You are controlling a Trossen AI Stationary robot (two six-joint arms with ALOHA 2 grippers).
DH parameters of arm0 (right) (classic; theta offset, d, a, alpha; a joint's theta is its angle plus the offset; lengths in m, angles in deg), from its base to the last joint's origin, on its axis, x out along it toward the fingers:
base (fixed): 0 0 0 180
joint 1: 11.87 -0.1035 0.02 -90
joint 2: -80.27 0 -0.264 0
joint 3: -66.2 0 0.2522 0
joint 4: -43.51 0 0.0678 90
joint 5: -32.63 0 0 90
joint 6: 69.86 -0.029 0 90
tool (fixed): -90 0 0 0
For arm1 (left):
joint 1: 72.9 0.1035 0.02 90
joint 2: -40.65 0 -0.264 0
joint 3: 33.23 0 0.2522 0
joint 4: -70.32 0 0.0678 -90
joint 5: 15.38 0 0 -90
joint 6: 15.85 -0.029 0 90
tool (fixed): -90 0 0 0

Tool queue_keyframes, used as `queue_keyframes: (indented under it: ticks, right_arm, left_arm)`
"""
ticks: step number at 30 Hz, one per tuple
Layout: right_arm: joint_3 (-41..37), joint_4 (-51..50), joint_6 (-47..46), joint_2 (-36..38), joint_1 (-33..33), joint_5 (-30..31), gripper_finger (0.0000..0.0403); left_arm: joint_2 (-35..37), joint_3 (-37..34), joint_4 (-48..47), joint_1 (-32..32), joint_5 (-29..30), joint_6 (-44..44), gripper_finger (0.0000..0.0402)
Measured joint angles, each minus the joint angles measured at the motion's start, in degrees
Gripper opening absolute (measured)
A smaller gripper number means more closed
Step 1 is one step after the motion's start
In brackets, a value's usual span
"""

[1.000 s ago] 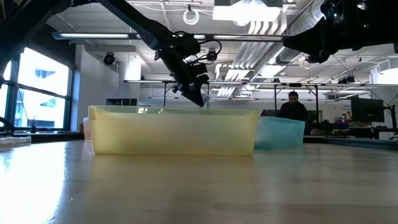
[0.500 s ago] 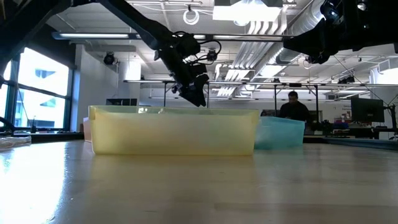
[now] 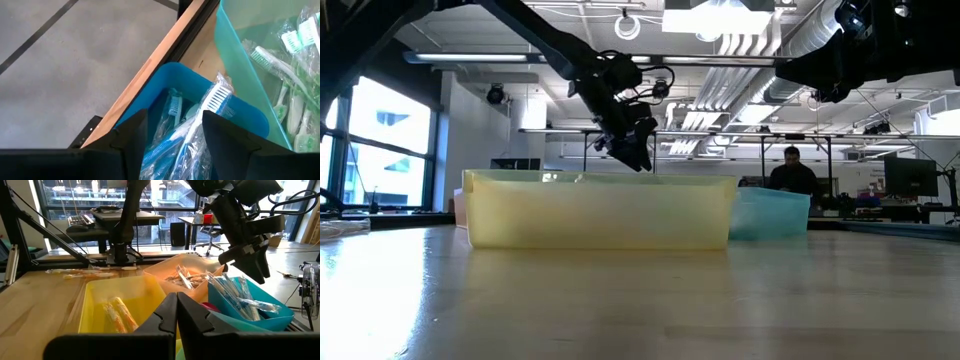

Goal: Pick & Place Toothbrushes
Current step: Put the orange toothbrush into the yellow bin

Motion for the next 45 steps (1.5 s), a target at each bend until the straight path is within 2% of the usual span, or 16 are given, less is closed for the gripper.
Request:
queue_keyframes:
  ticks: [7, 16, 25, 28, 38, 45]
  right_arm:
    - [0.0, 0.0, 0.0, 0.0, 0.0, 0.0, 0.0004]
    - [0.0, -0.1, 0.0, 0.0, 0.0, 0.0, 0.0004]
    - [0.0, -1.6, -0.8, 0.0, 0.0, -0.2, 0.0004]
    - [0.0, -3.1, -3.0, 0.0, 0.0, -0.3, 0.0004]
    - [0.0, -8.0, -7.8, -0.3, 0.0, -0.3, 0.0004]
    - [0.0, -7.8, -8.3, -0.4, 0.0, -1.5, 0.0004]
  left_arm:
    - [0.8, -0.1, -3.8, -0.4, 0.0, 0.5, 0.0114]
    - [2.3, 0.0, -10.2, -6.1, 0.0, -2.8, 0.0007]
    - [6.2, 0.0, -12.3, -11.2, 0.0, -4.2, 0.0002]
    - [8.0, 0.0, -12.5, -13.4, -0.2, -2.2, 0.0002]
    - [12.1, 0.0, -14.4, -25.2, 0.5, -1.6, 0.0001]
    - [13.6, -0.2, -16.1, -31.3, 1.9, 2.2, 0.0001]
